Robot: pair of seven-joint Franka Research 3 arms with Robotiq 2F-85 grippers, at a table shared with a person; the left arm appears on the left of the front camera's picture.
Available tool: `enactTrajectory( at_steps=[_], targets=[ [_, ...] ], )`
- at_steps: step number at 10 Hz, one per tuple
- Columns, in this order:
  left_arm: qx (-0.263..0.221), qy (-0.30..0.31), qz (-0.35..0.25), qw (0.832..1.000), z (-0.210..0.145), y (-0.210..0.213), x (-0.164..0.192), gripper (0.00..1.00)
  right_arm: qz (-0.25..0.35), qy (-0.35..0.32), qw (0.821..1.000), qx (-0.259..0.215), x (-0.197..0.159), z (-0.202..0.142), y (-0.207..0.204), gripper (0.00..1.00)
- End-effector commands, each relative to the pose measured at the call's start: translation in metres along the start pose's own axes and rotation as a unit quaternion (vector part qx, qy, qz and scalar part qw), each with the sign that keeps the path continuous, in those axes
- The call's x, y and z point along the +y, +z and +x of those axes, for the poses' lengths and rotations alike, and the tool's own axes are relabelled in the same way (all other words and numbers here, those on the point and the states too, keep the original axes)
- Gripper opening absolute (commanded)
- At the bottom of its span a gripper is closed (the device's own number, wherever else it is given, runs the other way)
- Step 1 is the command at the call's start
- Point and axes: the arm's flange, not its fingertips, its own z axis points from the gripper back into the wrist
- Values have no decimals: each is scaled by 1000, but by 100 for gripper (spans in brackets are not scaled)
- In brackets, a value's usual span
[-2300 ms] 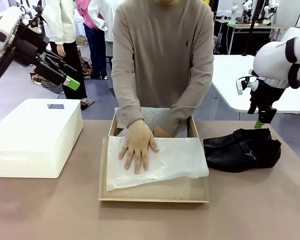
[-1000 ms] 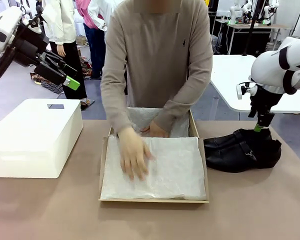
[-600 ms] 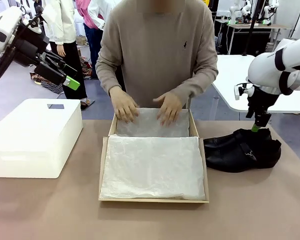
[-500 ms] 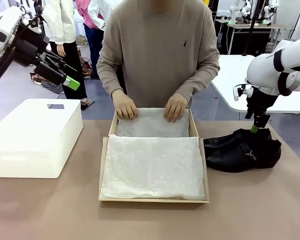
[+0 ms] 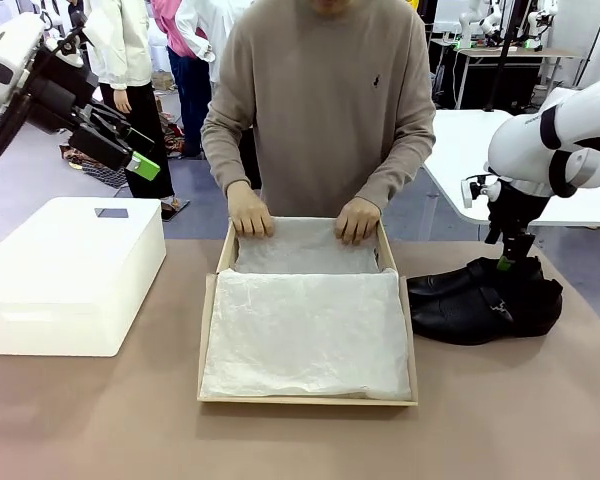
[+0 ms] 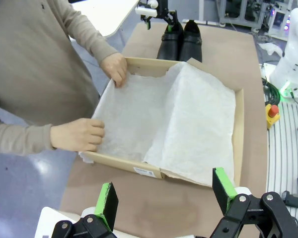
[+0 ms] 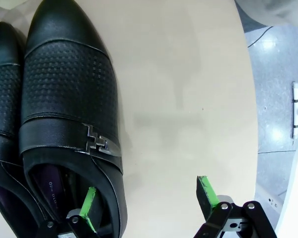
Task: Pack the shoes into the box.
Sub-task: Place one shoe of the Shoes into the Shoes Box.
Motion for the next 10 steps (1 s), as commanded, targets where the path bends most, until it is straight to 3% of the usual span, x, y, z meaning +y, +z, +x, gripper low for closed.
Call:
enactTrajectory(
  at_steps=[1,6,10],
  targets=[
    [-12,-7,-6,1000,0,0,2,100,2,24,1000,6,-2,-3,-3,100],
    [-12,-7,-6,1000,0,0,2,100,29,31,999,17,3,-5,-7,100],
    [-12,-7,-6,1000,0,0,2,100,37,23,999,18,4,-5,-6,32]
  ],
)
